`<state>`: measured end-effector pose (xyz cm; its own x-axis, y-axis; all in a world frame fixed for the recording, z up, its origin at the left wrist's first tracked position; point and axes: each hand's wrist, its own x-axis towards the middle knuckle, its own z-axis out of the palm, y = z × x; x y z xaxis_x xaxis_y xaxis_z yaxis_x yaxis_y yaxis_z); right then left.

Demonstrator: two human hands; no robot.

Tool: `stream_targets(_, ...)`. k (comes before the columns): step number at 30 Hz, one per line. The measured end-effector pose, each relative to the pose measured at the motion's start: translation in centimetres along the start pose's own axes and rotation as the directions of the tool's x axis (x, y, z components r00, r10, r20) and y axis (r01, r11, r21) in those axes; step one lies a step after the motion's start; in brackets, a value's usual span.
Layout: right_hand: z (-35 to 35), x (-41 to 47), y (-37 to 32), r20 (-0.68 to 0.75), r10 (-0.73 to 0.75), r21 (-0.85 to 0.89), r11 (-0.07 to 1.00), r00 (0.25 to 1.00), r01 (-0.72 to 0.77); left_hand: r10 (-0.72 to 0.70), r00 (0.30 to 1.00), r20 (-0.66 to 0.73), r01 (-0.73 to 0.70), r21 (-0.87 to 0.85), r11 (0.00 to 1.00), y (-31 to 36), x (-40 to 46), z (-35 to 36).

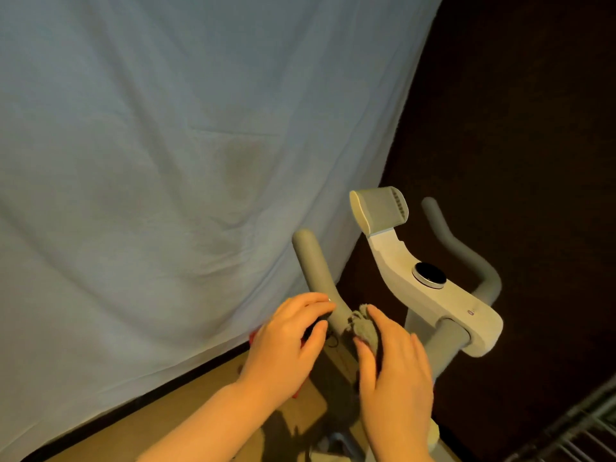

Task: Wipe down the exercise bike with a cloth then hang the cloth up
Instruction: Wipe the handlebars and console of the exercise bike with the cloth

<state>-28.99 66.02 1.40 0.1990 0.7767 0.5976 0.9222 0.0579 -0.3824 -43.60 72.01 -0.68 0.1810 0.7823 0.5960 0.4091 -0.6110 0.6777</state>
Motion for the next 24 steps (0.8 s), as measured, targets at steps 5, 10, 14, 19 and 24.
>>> stream_targets(5, 3.2, 2.3, -4.3, 0.064, -0.031, 0.005, 1.000, 0.997, 0.031, -0.074, 0.996, -0.041, 0.067, -0.139, 0.988, -0.7, 0.4, -0.4)
stream_targets(10, 2.8, 1.0, -3.0, 0.109, -0.051, -0.112, 0.992, 0.993, 0.064, -0.041, 0.995, 0.087, 0.060, -0.237, 0.970, -1.6, 0.3, -1.6)
stream_targets(14, 5.6, 2.2, -6.7, 0.031, 0.115, -0.095, 0.989, 0.993, -0.112, -0.061, 0.998, 0.028, 0.067, -0.270, 0.960, -2.0, 1.4, -2.1)
stream_targets(19, 2.6, 2.5, -4.6, 0.168, 0.098, -0.064, 0.994, 0.981, -0.089, -0.033, 0.999, 0.030, 0.040, -0.286, 0.957, -2.6, 2.4, -2.3)
stream_targets(24, 3.7, 4.0, -6.2, 0.151, 0.062, -0.015, 0.998, 0.987, -0.061, -0.098, 0.995, -0.016, 0.087, -0.333, 0.939, -1.8, 2.7, -1.6)
